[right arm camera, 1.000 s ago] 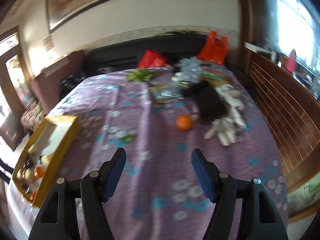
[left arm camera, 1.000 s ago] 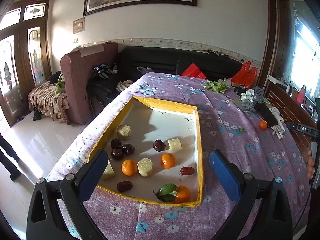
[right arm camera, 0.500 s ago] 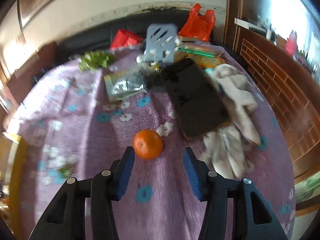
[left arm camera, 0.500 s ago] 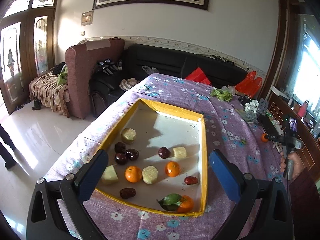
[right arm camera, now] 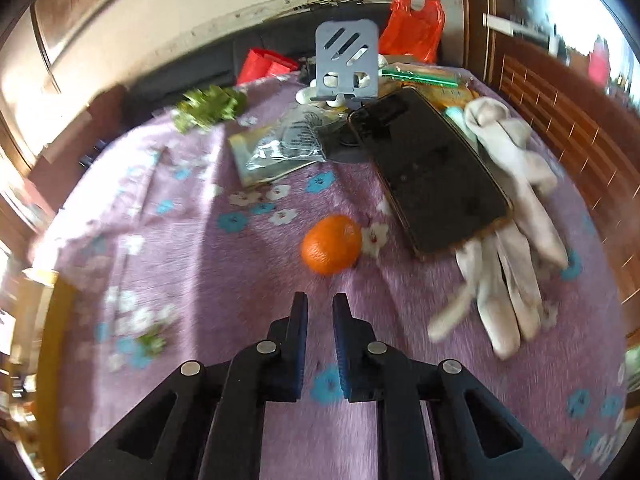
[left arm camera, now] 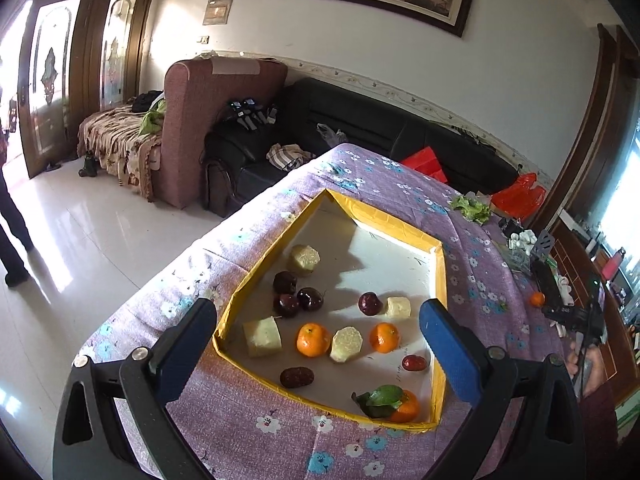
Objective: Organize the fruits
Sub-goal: 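Reach the right tool to the loose mandarin by the phone and grasp it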
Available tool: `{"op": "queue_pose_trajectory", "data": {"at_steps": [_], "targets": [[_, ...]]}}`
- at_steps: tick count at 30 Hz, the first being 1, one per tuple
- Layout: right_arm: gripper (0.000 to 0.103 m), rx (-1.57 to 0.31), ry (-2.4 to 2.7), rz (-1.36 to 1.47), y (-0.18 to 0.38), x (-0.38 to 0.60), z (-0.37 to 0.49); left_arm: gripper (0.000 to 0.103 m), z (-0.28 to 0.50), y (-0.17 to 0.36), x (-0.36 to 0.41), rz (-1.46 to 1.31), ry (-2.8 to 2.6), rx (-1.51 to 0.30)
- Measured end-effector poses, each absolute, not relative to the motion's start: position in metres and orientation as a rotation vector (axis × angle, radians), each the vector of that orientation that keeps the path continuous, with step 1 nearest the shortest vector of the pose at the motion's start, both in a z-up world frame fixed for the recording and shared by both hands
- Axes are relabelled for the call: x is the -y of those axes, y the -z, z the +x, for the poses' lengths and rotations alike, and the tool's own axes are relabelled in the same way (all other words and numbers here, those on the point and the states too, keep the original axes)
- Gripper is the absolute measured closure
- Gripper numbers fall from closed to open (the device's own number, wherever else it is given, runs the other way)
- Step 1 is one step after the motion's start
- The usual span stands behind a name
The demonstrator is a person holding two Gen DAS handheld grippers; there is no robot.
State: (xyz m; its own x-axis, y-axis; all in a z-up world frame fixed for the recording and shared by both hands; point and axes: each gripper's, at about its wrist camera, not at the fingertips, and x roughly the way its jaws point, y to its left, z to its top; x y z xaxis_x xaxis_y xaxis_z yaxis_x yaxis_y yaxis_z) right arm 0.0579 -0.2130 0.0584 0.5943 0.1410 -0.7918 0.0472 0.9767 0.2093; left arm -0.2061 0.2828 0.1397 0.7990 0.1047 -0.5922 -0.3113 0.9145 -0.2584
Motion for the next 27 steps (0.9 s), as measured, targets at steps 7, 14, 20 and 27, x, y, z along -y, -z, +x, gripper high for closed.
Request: {"op": "queue_pose_trajectory", "data": {"at_steps": [7, 14, 20, 27], "targets": [[0.089, -0.957, -0.306, 0.477, -0.066, 0.231, -0.003, 0.002, -0.217, -0.136, -0.284, -0.358, -0.208, -0.597], [0.083, -0.919, -0.208, 0.348, -0.073, 0.206, -0.021, 0.002, -0.225, -0.138, -0.285, -0.354, -0.217, -0.584], [0.072, -0.852, -0.159, 0.288, -0.112, 0.202, -0.022, 0.002, -0.259, -0.186, -0.304, -0.306, -0.228, -0.523], [0.052, -0.626, 0.017, 0.096, -0.241, 0.225, -0.031, 0.001, -0.295, -0.262, -0.314, 0.174, -0.680, -0.405]]}}
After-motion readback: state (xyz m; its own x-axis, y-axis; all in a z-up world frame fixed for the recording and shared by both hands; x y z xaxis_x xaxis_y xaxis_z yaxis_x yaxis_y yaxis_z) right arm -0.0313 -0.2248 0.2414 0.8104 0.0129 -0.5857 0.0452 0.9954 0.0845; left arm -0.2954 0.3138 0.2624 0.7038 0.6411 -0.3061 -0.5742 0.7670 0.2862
